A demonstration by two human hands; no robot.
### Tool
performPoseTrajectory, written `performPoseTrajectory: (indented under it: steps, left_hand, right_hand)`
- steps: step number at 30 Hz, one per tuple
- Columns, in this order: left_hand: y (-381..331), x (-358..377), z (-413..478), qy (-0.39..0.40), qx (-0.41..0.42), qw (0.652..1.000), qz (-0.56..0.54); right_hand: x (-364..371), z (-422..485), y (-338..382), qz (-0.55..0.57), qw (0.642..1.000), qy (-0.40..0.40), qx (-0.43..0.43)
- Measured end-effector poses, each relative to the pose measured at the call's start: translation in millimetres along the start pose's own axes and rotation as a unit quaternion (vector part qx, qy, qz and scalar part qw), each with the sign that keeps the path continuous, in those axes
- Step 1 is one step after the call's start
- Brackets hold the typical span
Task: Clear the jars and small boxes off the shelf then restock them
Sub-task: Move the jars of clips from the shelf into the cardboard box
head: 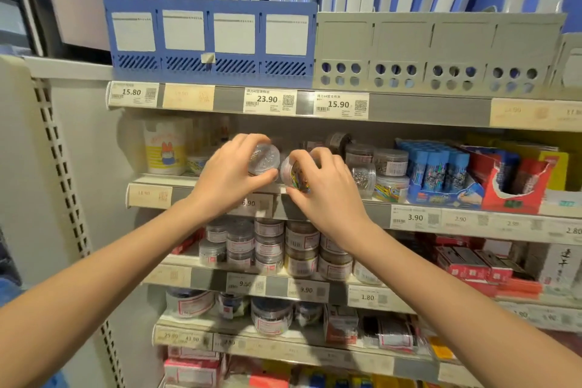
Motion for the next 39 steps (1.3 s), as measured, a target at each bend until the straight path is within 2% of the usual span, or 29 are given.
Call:
performPoseTrajectory:
  steps: [10,16,21,29,34,39]
  left_hand:
    - [1,-36,-116,0.054,-0.081,0.99,0.098]
    - [29,-79,-204,0.084,-0.146,0.973,0.158]
    - [57,-132,-277,0.077,-0.219,0.952,0.199]
    - [103,-209,-379,0.068,-0.33,0.903,0.266]
    - [138,-236,-440,0.106,-0.395,0.866,0.288]
    - [186,-239,-514,0.201,-0.436,0.814,0.326]
  right_hand:
    - [14,-65,59,0.156,0.977,0.124,-0.075]
    - [41,-99,130,0.254,0.948,0.153,-0.116]
    - [57,-111,204,0.3,0.919,0.177,-0.186]
    - [84,-130,341,0.335,0.859,0.216,-0.323]
    - [107,-139,413,0.357,0.823,0.221,-0.382]
    - [148,-165,485,0.395,0.763,0.313,-0.404]
Point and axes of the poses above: each hand's wrist, its own z-axis towards the middle knuckle, its own x-axis out of the palm, y = z × x, the point moved 8 cm from there along z, towards the middle knuckle, and after that the axes turned 7 degrees about -x, right-handed, at the moved point
